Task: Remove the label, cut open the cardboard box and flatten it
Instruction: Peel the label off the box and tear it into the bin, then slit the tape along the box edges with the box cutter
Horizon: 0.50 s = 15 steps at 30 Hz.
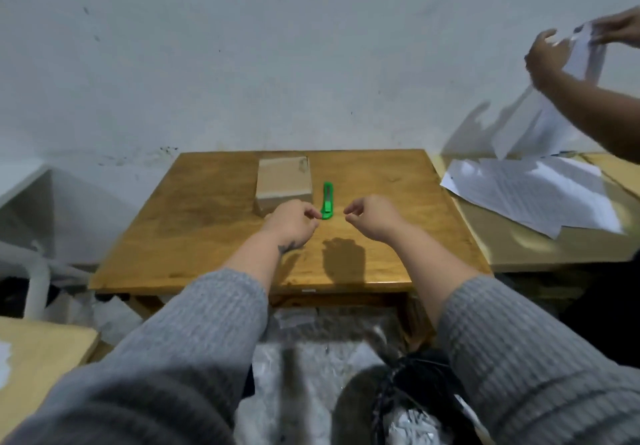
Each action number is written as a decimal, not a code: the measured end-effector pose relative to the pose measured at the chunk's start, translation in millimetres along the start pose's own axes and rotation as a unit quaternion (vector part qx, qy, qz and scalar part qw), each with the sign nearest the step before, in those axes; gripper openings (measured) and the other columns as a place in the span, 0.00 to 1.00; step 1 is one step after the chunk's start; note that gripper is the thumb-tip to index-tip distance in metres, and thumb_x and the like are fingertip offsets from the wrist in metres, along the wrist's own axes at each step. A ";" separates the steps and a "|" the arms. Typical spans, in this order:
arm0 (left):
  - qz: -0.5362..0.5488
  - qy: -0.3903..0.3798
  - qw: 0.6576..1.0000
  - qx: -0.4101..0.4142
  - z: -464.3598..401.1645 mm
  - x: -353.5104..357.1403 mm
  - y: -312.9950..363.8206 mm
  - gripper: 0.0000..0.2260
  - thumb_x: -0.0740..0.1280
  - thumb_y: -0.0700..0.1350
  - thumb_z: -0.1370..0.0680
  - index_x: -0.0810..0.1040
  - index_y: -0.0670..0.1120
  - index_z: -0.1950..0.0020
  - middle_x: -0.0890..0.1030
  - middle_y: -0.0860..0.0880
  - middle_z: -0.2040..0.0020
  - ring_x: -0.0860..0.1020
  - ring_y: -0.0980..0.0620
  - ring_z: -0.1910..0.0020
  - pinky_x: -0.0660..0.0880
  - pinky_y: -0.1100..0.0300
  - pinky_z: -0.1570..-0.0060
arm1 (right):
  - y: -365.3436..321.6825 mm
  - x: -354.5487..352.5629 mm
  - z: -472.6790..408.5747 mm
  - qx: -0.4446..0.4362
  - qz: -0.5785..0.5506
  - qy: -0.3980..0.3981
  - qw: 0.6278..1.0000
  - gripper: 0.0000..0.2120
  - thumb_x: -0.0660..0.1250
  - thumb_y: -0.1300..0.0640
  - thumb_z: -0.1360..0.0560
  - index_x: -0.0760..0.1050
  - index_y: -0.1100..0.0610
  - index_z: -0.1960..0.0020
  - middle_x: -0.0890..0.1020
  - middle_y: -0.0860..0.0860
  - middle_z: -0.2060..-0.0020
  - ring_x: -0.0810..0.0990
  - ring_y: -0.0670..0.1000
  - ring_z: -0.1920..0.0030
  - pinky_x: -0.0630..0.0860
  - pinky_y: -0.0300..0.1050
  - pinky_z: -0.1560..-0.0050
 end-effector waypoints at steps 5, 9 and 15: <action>-0.002 0.013 1.000 -0.005 -45.2 -14.1 -38.4 0.08 0.65 0.48 0.21 0.80 0.55 0.44 0.77 0.50 0.37 0.74 0.47 0.37 0.70 0.47 0.36 | -12.2 22.4 -46.6 0.056 -0.020 0.036 0.998 0.13 0.64 0.54 0.23 0.78 0.55 0.41 0.83 0.55 0.47 0.81 0.55 0.48 0.77 0.48 0.46; -0.007 0.030 0.999 -0.025 -84.6 -13.0 -60.3 0.11 0.63 0.48 0.21 0.77 0.54 0.39 0.73 0.47 0.34 0.71 0.44 0.35 0.69 0.48 0.35 | -2.3 48.0 -83.4 0.118 -0.059 0.044 0.990 0.14 0.65 0.55 0.24 0.77 0.57 0.39 0.81 0.56 0.44 0.80 0.56 0.45 0.75 0.47 0.45; -0.041 0.072 0.996 -0.028 -133.8 -8.6 -89.3 0.18 0.60 0.50 0.19 0.70 0.48 0.31 0.70 0.47 0.31 0.67 0.47 0.31 0.64 0.49 0.31 | 17.8 81.8 -126.4 0.160 -0.073 0.051 0.983 0.20 0.64 0.53 0.24 0.71 0.56 0.33 0.81 0.55 0.43 0.79 0.56 0.43 0.77 0.49 0.43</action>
Point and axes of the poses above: each hand's wrist, its own z-axis away from the middle knuckle, its own x-axis out of the palm, y = z × x, the point moved 3 cm from there along -z, towards the middle knuckle
